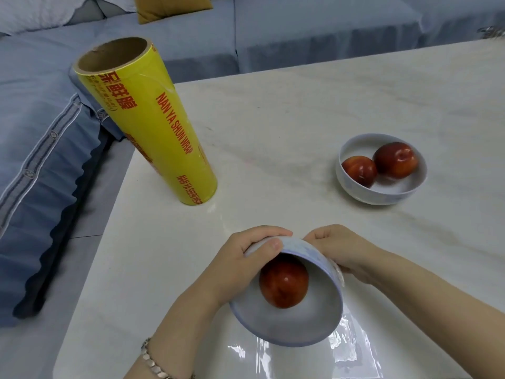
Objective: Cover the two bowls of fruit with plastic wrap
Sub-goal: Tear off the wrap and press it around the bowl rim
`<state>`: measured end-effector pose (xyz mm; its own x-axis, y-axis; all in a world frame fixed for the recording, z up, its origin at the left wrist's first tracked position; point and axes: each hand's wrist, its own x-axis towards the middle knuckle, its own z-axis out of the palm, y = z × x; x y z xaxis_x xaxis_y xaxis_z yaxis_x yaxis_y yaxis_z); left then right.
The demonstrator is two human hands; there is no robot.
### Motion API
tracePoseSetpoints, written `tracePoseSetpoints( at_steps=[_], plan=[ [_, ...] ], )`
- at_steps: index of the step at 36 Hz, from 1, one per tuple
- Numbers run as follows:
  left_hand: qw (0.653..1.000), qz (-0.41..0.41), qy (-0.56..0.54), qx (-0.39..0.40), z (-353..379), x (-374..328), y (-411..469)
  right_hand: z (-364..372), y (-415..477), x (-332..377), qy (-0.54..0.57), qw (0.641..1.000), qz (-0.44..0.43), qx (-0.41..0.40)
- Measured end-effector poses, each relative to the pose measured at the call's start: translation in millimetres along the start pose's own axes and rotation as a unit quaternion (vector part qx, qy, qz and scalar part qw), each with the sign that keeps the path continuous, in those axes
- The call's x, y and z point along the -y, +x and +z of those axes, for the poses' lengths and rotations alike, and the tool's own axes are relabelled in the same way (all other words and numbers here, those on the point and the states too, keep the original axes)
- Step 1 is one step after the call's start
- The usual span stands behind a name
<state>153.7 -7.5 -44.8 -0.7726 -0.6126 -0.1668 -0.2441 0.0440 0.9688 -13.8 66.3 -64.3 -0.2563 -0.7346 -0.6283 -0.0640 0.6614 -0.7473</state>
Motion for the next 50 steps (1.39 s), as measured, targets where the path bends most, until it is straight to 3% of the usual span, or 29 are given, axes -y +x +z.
tracePoseSetpoints(
  at_steps=[3, 6, 7, 9, 12, 16, 19, 22, 27, 34, 39, 44, 50],
  plan=[
    [1.000, 0.002, 0.011, -0.002, 0, 1, 1, -9, -2, -3, -0.004, 0.999, -0.011, -0.037],
    [1.000, -0.001, 0.009, -0.015, 0, 1, 2, -20, -12, 2, 0.014, 0.977, -0.124, -0.173],
    [1.000, -0.003, 0.007, -0.022, 0, 2, 2, -21, -18, 6, 0.034, 0.969, -0.161, -0.184],
    [0.999, -0.010, 0.002, -0.032, -1, 3, 3, -19, -32, 12, 0.059, 0.967, -0.212, -0.130],
    [0.999, -0.018, 0.008, -0.038, 0, 4, 3, -5, -45, 3, 0.044, 0.976, -0.208, -0.045],
    [0.998, -0.033, 0.013, -0.061, -2, 4, 6, 4, -47, -17, 0.110, 0.982, -0.150, -0.020],
    [0.990, -0.067, -0.047, -0.111, -3, 7, 3, 3, -48, -24, 0.208, 0.973, -0.099, -0.011],
    [0.971, -0.104, -0.115, -0.181, 1, 10, -2, 4, -52, -24, 0.252, 0.962, -0.108, 0.001],
    [0.943, -0.145, -0.184, -0.238, 20, 12, -7, -2, -49, -12, 0.218, 0.964, -0.131, -0.077],
    [0.942, -0.129, -0.216, -0.221, 20, 12, -7, -7, -42, -3, 0.186, 0.969, -0.129, -0.097],
    [0.977, -0.098, -0.081, -0.170, -3, 2, 5, -8, -40, 8, 0.124, 0.972, -0.176, -0.096],
    [0.992, -0.081, 0.031, -0.092, 1, -4, 8, -1, -39, 20, -0.042, 0.966, -0.228, -0.111],
    [0.994, -0.046, 0.028, -0.094, 1, -3, 2, -5, -34, 32, -0.056, 0.963, -0.228, -0.134]
  ],
)
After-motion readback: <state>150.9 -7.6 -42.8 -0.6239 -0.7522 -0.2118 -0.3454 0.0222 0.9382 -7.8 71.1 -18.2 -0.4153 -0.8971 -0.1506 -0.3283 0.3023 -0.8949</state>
